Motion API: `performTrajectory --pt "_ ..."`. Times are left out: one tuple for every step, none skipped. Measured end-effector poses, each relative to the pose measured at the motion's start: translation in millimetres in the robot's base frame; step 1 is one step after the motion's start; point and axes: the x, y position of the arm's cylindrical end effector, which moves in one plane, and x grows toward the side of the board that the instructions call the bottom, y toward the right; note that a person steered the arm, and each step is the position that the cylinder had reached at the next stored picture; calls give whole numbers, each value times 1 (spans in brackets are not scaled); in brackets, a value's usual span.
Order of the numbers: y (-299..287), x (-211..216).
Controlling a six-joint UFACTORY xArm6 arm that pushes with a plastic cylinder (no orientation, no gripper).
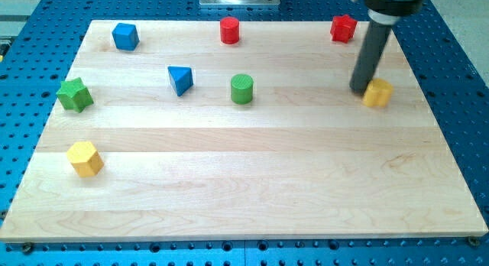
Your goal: Keep yellow blocks parallel to each other
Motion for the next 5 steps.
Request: performTrajectory --pt "-14 4" --pt "-88 -30" --pt "-155 -55" --pt "-181 -55" --pt "-208 -55"
